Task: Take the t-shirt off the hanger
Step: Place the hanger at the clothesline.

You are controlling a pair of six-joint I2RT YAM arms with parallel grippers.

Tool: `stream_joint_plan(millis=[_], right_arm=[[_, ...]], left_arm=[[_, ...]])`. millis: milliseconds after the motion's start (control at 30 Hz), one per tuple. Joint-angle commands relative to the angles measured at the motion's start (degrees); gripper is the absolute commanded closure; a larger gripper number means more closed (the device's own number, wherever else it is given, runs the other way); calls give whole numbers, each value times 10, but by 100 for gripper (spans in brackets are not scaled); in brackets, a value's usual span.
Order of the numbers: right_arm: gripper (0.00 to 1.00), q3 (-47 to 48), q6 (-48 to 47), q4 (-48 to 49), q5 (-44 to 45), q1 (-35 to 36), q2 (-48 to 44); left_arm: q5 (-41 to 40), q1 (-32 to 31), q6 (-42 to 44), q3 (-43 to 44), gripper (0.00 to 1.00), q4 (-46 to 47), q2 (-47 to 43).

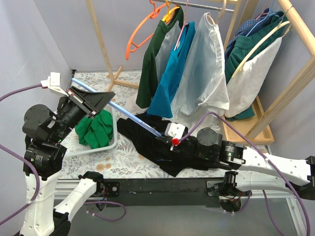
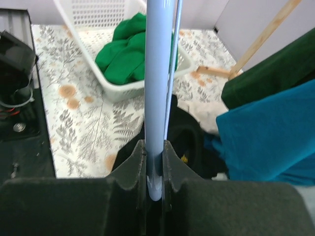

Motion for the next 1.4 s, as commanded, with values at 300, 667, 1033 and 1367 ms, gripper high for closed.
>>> stream_joint_plan(millis=[300, 667, 1033, 1367], right_arm=[[99, 188, 102, -150, -77, -2, -134], [99, 322, 223, -267, -59, -2, -114], [99, 346, 237, -267, -35, -1, -123], [99, 346, 211, -231, -15, -2, -139]], left_arm=[[-50, 10, 105, -146, 100, 38, 21], [-46, 9, 147, -179, 68, 107, 86], [-69, 9, 203, -138, 21, 118, 89], [-215, 9, 238, -98, 12, 68, 14]])
